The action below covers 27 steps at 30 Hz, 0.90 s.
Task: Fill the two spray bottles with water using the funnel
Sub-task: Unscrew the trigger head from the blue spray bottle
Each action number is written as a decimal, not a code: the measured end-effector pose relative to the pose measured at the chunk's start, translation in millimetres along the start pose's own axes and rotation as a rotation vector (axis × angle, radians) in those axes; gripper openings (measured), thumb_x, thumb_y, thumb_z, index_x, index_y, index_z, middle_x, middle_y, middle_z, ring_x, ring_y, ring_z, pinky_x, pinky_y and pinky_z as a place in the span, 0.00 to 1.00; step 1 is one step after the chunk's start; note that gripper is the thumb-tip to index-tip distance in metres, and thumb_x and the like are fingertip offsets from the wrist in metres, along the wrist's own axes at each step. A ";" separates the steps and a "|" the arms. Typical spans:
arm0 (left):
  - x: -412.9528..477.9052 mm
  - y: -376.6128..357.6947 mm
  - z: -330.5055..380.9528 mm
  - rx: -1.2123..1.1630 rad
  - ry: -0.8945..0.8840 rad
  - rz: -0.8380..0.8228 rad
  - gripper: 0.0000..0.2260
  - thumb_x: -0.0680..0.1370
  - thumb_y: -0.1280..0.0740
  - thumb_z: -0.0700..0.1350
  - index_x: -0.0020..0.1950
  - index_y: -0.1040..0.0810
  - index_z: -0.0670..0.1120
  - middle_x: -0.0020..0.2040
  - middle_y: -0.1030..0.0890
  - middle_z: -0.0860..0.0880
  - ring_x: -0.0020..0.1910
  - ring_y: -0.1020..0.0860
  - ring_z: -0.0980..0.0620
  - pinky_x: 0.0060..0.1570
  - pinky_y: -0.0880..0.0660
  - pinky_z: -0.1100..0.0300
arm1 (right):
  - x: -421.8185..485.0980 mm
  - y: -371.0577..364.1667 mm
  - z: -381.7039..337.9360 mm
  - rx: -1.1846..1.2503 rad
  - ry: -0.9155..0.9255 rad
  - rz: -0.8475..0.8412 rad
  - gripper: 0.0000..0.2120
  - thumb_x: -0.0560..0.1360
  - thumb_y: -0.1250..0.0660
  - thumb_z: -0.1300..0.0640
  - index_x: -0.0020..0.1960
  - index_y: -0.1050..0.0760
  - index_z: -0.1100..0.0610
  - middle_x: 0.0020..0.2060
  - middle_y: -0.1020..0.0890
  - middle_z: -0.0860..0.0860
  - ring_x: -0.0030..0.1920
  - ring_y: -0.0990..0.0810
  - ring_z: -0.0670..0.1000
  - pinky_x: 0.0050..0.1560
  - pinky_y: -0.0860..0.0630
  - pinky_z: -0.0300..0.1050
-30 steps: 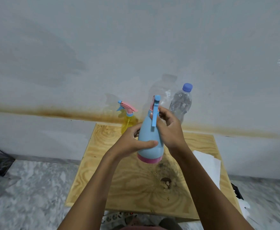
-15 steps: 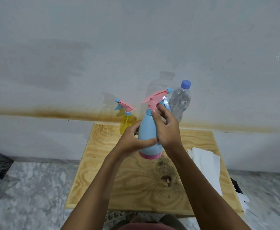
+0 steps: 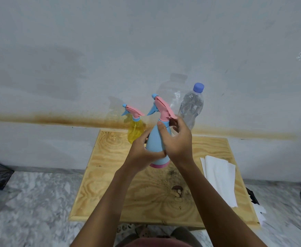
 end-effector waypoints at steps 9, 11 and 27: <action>-2.8 -8.1 -15.7 0.040 -0.010 0.025 0.31 0.66 0.19 0.40 0.65 0.26 0.50 0.56 0.19 0.51 0.54 0.19 0.55 0.44 0.20 0.60 | -4.2 4.9 9.1 -0.088 0.002 0.012 0.16 0.71 0.25 0.47 0.55 0.21 0.54 0.47 0.18 0.46 0.48 0.21 0.45 0.47 0.29 0.29; -2.5 -9.1 -20.6 0.063 -0.004 0.042 0.31 0.64 0.18 0.45 0.64 0.25 0.52 0.56 0.19 0.51 0.54 0.20 0.53 0.44 0.19 0.59 | -4.4 9.6 9.8 -0.053 0.024 -0.005 0.15 0.73 0.26 0.50 0.55 0.21 0.55 0.46 0.17 0.45 0.49 0.20 0.44 0.49 0.25 0.34; -12.7 -27.2 -101.6 0.385 0.147 0.137 0.41 0.57 0.20 0.59 0.66 0.31 0.52 0.58 0.24 0.51 0.55 0.24 0.48 0.47 0.20 0.49 | 9.8 86.6 33.1 0.309 -0.111 0.259 0.11 0.79 0.34 0.57 0.61 0.26 0.53 0.55 0.17 0.60 0.55 0.18 0.55 0.57 0.20 0.51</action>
Point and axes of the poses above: each hand's wrist, its own x-axis towards the middle knuckle, its own y-axis out of the back of the hand, z = x × y, the point moved 2 cm from there along x, towards the middle knuckle
